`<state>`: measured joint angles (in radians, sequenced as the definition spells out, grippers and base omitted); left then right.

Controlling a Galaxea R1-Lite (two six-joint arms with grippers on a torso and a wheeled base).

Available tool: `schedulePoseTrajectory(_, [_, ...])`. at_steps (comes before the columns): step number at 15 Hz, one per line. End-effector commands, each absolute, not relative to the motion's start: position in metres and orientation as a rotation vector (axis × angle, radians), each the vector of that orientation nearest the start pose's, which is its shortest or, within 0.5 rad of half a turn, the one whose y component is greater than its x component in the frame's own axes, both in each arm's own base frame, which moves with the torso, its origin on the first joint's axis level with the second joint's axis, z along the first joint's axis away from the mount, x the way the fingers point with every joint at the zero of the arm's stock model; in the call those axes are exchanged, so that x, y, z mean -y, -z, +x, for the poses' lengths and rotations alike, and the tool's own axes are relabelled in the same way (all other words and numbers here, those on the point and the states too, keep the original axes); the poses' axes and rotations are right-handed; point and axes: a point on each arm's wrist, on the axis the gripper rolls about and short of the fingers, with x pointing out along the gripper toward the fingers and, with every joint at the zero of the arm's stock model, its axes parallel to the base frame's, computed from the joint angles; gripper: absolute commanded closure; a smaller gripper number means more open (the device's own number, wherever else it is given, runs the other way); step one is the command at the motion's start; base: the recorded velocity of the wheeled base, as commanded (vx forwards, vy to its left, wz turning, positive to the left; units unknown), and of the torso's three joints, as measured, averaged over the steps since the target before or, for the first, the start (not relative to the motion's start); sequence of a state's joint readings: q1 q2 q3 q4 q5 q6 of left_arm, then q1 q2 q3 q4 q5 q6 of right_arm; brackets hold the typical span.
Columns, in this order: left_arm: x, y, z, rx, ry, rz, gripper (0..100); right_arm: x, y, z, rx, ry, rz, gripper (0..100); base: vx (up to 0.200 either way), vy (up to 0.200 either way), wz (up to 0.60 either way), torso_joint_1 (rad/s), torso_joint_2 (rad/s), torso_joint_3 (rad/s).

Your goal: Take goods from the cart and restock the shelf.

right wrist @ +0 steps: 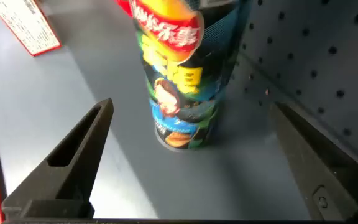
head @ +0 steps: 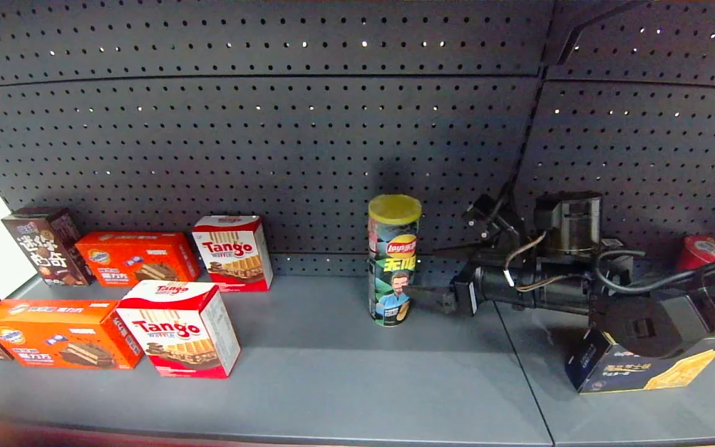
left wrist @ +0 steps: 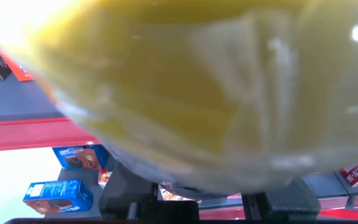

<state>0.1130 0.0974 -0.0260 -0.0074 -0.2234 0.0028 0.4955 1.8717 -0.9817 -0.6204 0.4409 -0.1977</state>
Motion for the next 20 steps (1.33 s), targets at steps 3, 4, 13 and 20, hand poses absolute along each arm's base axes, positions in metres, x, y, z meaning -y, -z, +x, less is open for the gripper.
schedulePoseTrajectory(3, [0.007,-0.086,-0.017,-0.062,0.111,-0.008,100,-0.173,-0.161,0.319,-0.176,-0.995,-0.178,0,0.0,0.0,0.0,0.0,0.0,0.0])
schedulePoseTrajectory(4, [0.007,-0.086,-0.017,-0.06,0.112,-0.007,100,-0.174,-0.156,0.322,-0.177,-1.017,-0.173,0,0.0,0.0,0.0,0.0,0.0,0.0])
schedulePoseTrajectory(13, [0.007,-0.085,-0.016,-0.066,0.112,-0.005,100,-0.182,-0.15,0.337,-0.138,-1.097,-0.161,0,0.0,0.0,0.0,0.0,0.0,0.0])
schedulePoseTrajectory(20, [0.007,-0.085,-0.016,-0.065,0.115,-0.005,100,-0.198,-0.145,0.346,-0.131,-1.121,-0.162,0,0.0,0.0,0.0,0.0,0.0,0.0])
